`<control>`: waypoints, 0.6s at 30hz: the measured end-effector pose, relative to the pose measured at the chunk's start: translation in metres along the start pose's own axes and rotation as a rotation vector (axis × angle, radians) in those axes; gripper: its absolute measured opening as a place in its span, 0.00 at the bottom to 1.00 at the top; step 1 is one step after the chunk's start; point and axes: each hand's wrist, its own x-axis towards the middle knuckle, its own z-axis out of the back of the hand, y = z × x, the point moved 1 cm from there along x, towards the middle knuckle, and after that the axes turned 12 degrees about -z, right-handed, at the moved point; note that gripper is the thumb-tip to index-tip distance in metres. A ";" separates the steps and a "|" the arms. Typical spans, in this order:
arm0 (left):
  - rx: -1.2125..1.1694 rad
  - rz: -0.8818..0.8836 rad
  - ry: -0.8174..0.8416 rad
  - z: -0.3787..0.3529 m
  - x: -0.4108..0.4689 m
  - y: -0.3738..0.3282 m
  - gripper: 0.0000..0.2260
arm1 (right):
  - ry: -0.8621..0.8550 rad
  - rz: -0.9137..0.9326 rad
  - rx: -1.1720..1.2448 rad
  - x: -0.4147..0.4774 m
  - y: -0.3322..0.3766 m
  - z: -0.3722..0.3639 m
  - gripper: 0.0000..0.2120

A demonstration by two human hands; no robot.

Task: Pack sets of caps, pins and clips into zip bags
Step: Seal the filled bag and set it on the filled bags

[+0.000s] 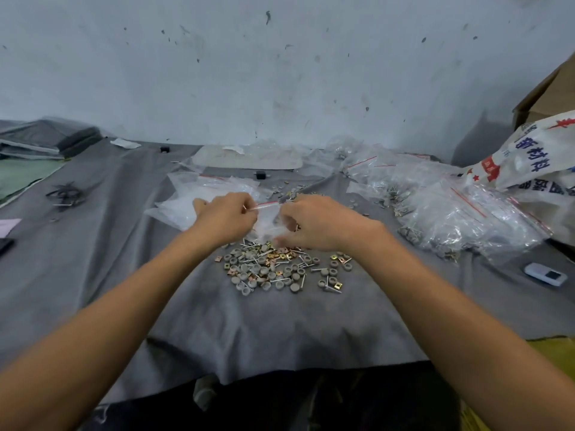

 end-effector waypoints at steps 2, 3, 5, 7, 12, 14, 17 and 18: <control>-0.357 -0.032 0.130 0.000 -0.002 -0.006 0.03 | -0.051 0.008 0.031 -0.003 0.002 0.002 0.21; -0.562 -0.034 0.189 -0.001 -0.004 -0.010 0.01 | -0.076 0.010 0.045 -0.004 0.003 0.002 0.21; -0.855 -0.016 0.269 -0.001 -0.009 -0.017 0.03 | -0.133 0.029 0.137 -0.006 0.002 -0.002 0.21; -1.042 0.015 0.292 -0.002 -0.011 -0.019 0.06 | -0.186 0.023 0.387 -0.010 -0.002 -0.007 0.31; -1.575 0.082 0.331 -0.004 -0.013 -0.009 0.11 | -0.008 -0.204 0.855 -0.025 -0.028 -0.037 0.62; -1.583 0.115 0.310 -0.008 -0.014 -0.002 0.10 | 0.021 -0.262 0.869 -0.030 -0.039 -0.054 0.46; -1.073 0.133 0.185 -0.024 -0.013 0.019 0.06 | -0.262 -0.353 0.738 -0.029 -0.053 -0.075 0.20; -0.895 0.123 0.154 -0.029 -0.015 0.024 0.05 | -0.347 -0.384 0.696 -0.029 -0.058 -0.080 0.18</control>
